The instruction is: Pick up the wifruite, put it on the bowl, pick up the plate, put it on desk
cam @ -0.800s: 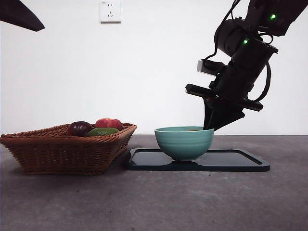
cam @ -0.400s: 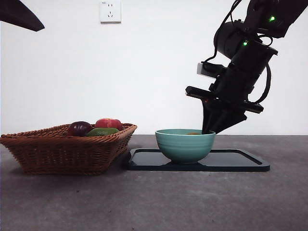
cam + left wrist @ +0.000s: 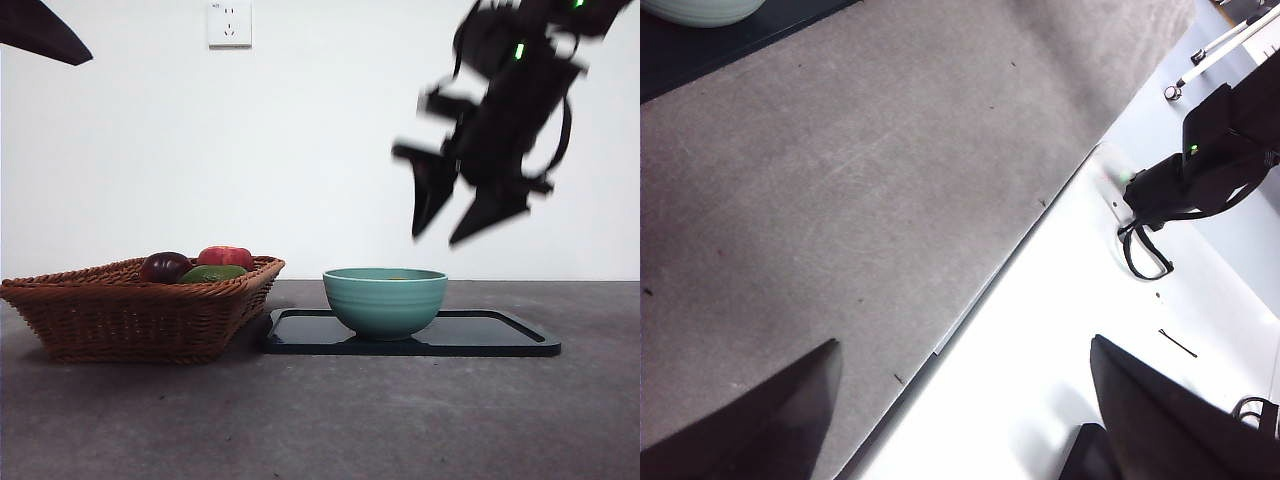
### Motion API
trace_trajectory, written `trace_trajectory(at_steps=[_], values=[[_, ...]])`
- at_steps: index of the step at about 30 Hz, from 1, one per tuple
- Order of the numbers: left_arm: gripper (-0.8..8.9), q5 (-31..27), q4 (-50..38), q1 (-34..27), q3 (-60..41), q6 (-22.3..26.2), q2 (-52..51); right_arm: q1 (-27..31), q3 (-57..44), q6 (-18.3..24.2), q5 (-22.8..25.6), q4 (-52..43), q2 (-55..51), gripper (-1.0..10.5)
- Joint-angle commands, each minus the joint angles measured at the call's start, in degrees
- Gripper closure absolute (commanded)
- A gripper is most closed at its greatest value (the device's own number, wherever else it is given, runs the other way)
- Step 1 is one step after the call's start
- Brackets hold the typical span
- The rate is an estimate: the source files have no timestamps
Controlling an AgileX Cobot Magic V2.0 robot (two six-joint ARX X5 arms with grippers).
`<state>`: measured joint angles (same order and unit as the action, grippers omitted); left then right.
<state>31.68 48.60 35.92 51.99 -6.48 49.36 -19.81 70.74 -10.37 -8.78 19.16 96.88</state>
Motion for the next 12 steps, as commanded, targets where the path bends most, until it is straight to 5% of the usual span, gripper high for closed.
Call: trace_trajectory(at_steps=[1,12], values=[[4.15,0.24,-0.57,0.52,0.52,1.14,0.22,-0.2,1.38,-0.07,-0.5,1.53,-4.28,7.1],[4.15,0.24,-0.63,0.52,0.52,2.36,0.22,-0.37,1.36,3.28,-6.21,19.71,-22.88,7.1]])
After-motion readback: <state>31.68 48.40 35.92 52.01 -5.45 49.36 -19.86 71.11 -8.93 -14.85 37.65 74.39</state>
